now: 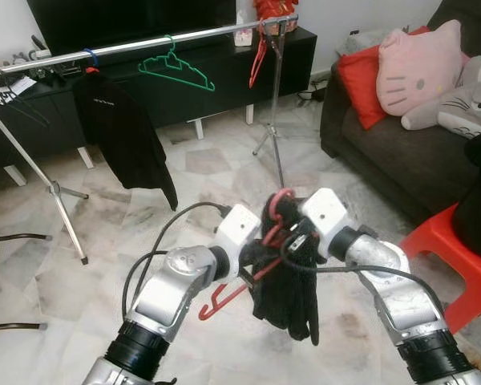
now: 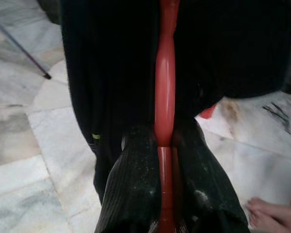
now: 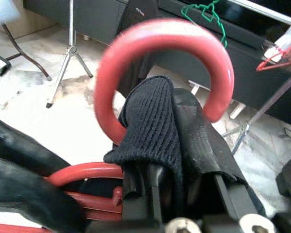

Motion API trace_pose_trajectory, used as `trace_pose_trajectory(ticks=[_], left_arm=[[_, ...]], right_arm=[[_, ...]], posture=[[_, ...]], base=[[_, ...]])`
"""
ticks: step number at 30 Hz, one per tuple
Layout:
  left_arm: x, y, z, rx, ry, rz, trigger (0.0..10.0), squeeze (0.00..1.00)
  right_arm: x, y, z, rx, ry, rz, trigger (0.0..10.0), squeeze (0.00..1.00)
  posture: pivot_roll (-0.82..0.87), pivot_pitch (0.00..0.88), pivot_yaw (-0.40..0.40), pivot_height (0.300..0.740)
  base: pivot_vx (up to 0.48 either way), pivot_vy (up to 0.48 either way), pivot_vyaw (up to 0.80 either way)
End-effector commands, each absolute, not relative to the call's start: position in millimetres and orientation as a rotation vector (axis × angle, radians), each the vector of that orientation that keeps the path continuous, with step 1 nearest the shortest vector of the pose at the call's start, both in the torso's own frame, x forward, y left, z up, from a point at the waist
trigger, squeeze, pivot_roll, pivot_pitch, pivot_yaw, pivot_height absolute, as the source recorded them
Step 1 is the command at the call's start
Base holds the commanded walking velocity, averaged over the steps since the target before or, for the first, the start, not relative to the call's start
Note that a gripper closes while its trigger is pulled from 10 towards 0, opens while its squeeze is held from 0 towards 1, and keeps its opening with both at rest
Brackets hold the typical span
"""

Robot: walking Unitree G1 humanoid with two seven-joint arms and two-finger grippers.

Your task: Hang hanger

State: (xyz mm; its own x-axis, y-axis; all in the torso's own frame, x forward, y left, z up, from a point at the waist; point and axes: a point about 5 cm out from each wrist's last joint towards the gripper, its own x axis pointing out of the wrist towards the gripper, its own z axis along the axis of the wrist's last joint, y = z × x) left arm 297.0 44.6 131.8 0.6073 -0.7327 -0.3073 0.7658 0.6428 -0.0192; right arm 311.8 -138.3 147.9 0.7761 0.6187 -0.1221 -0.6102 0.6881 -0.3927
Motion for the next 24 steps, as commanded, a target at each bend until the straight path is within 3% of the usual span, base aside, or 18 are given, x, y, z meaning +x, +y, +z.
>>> trace_pose_trajectory(ticks=[1,12,21,22,23,24], left_arm=[[301.8,45.1,137.6,0.108,0.262,-0.824,10.0,0.0],[319.3,60.0,151.3,0.059,0.154,-0.651,10.0,0.0],[317.3,58.0,147.7,0.068,0.164,-0.674,10.0,0.0],[317.4,57.8,147.8,0.066,0.162,-0.674,10.0,0.0],[317.7,57.8,148.1,0.064,0.158,-0.672,10.0,0.0],[317.9,57.8,148.3,0.062,0.156,-0.67,10.0,0.0]], right_arm=[[307.6,-131.3,153.3,-0.423,-0.054,0.725,10.0,0.0],[297.3,-143.2,139.9,-0.447,0.025,0.68,10.0,0.0],[299.4,-147.9,137.1,-0.455,0.048,0.638,10.0,0.0],[299.1,-146.8,137.6,-0.452,0.046,0.645,10.0,0.04],[299.0,-146.4,137.8,-0.451,0.046,0.646,10.0,0.6],[298.9,-146.2,137.9,-0.45,0.046,0.647,10.0,0.6]], posture=[[-0.09,0.045,0.025,0.74],[-0.1,0.044,0.023,0.74],[-0.1,0.043,0.022,0.74],[-0.1,0.043,0.022,0.74],[-0.1,0.043,0.022,0.74],[-0.1,0.043,0.022,0.74]], base=[[0.0,0.0,0.0],[0.0,0.0,0.0],[0.0,0.0,0.0],[0.0,0.0,0.0],[0.0,0.0,0.0],[0.0,0.0,0.0]])
